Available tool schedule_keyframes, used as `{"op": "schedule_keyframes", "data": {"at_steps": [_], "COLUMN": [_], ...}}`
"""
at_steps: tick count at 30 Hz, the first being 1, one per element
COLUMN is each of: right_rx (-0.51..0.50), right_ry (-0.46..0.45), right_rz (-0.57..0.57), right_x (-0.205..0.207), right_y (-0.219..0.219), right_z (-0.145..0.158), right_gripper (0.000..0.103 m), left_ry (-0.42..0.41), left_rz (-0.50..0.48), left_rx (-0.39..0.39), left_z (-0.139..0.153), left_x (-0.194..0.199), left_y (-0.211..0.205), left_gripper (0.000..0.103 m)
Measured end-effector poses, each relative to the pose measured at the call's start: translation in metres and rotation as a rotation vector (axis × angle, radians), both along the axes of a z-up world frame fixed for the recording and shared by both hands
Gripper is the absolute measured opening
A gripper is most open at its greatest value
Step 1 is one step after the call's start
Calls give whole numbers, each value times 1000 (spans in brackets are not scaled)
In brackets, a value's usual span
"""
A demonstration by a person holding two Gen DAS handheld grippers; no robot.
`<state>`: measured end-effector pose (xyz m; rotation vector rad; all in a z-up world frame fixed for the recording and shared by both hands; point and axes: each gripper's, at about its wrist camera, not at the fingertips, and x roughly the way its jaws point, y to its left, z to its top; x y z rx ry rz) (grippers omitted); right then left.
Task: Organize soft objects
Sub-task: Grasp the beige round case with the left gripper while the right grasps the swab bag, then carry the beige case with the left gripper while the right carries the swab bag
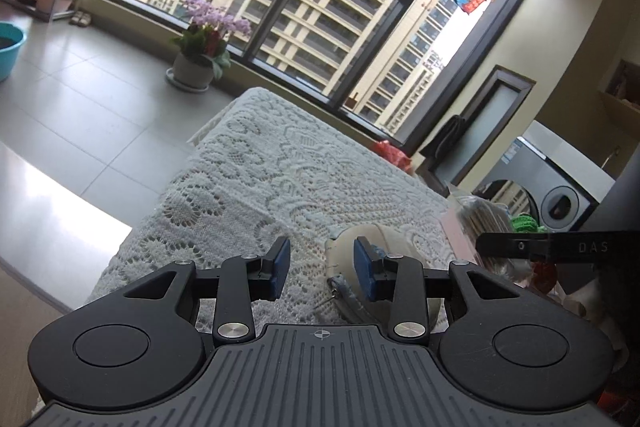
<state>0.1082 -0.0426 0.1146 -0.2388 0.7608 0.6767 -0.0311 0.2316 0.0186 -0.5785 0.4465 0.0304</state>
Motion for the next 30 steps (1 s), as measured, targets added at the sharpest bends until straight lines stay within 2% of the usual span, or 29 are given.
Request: {"op": "schedule_keyframes", "data": {"at_steps": [2,4,6,8,10,11,13,16,20,21,22,24,28,30], "right_rx": [2,5,-13,-41,-59,-61,-51,-14,54,68,83,107,146,152], "right_ry": [19,36,-4,-72,-144,-160,-154,-108,-41,-32,-23,-24,-7,-8], "right_rz": [-3,-8,-47,-106,-169,-197,-243,-285,-297,-299,-303,-309,-322,-322], "right_x": [-24,-46,-68,-82,-91,-92,-90,-81,-75,-75,-75,-75,-73,-74], "right_y": [-33,-62,-90,-109,-127,-134,-144,-155,-165,-167,-169,-172,-176,-177], "right_z": [-5,-12,-22,-29,-37,-41,-50,-64,-77,-79,-82,-82,-85,-86], "right_gripper": [69,69,69,69,69,69,69,71,76,81,83,84,87,87], "left_ry": [-3,5,31,65,98,99,117,135,164,173,180,183,148,136], "left_rz": [-50,-77,-84,-98,-127,-133,-156,-208,-289,-300,-305,-311,-313,-277], "left_rx": [29,118,206,257,291,337,406,468,583,602,616,624,574,600], "left_z": [7,16,23,25,23,23,24,23,18,17,16,16,22,26], "left_x": [4,8,17,27,36,38,42,47,54,56,58,61,62,64], "left_y": [-11,-26,-40,-51,-63,-71,-86,-103,-131,-135,-139,-143,-140,-140], "left_gripper": [38,38,38,38,44,47,53,61,91,96,97,97,95,92]}}
